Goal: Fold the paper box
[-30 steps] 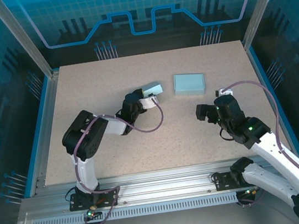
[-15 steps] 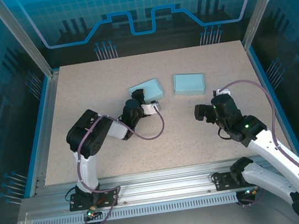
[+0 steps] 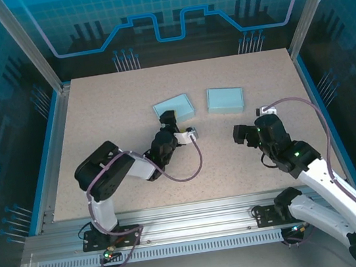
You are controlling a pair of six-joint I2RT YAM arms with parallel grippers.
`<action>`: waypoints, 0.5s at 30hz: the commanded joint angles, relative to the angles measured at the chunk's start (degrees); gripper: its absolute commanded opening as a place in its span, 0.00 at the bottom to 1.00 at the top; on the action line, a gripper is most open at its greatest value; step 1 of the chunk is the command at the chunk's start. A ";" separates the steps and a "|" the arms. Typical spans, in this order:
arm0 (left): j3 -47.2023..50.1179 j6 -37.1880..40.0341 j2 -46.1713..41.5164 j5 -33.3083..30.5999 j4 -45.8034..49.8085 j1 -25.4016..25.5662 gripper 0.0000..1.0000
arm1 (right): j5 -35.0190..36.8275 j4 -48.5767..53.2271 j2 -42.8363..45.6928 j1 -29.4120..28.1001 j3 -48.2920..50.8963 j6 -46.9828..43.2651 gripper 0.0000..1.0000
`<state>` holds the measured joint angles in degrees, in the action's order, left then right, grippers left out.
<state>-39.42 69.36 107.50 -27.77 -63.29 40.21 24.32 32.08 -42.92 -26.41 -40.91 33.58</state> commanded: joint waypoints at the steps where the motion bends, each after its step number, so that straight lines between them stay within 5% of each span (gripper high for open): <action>1: 0.34 -5.56 -6.27 -11.25 -5.52 0.27 0.99 | 3.29 -0.92 2.07 1.04 0.74 0.37 1.00; 8: 3.16 -20.93 -19.99 -19.82 5.50 0.03 0.99 | 6.36 -10.21 8.41 2.07 7.01 -3.61 1.00; 15: 4.30 -47.74 -35.70 -18.51 33.69 -6.77 0.99 | 3.29 -18.50 11.40 4.07 12.82 -13.88 1.00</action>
<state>-36.34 38.11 76.82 -45.17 -43.77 36.53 28.27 19.94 -32.12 -23.57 -29.41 25.80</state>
